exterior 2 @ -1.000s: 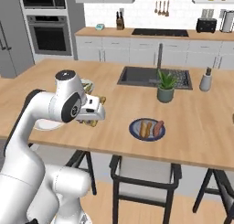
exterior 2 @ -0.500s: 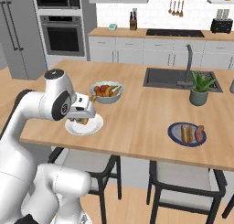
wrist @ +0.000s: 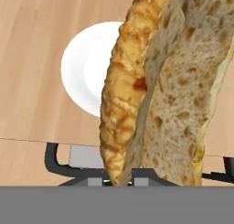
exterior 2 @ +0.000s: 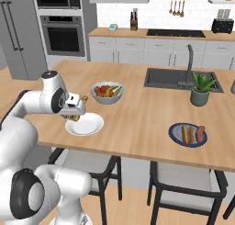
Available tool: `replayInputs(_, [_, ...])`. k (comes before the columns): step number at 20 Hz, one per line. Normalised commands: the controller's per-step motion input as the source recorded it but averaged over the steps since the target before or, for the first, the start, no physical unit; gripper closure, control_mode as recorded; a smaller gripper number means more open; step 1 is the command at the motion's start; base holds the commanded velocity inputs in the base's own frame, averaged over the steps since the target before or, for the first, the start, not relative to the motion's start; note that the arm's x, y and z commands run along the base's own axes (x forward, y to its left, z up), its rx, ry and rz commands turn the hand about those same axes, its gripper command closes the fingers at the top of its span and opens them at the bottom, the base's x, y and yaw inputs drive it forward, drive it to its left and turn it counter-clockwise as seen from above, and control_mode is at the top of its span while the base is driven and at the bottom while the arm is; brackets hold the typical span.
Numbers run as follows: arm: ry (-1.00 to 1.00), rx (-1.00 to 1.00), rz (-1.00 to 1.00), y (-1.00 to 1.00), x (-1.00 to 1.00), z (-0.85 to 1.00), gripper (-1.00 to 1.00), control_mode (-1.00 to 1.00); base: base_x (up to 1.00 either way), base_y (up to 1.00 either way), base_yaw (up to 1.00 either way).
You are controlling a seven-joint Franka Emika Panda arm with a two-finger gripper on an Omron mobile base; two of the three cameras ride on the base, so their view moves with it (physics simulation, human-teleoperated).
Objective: Place one bun and one sausage from the bowl on each plate.
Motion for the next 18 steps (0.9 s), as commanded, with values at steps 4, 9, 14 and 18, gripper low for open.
replayInputs(4, [0.12, 0.00, 0.00, 0.19, 0.82, -0.51, 1.00, -1.00, 0.00, 0.00, 0.00])
replayInputs(9, [0.08, 0.00, 0.00, 0.15, 0.57, -0.60, 1.00, -1.00, 0.00, 0.00, 0.00])
replayInputs(14, [0.06, 0.00, 0.00, 0.24, 0.43, -0.66, 1.00, -1.00, 0.00, 0.00, 0.00])
replayInputs(18, [0.00, 0.00, 0.00, 0.01, 0.41, -0.45, 1.00, -1.00, 0.00, 0.00, 0.00])
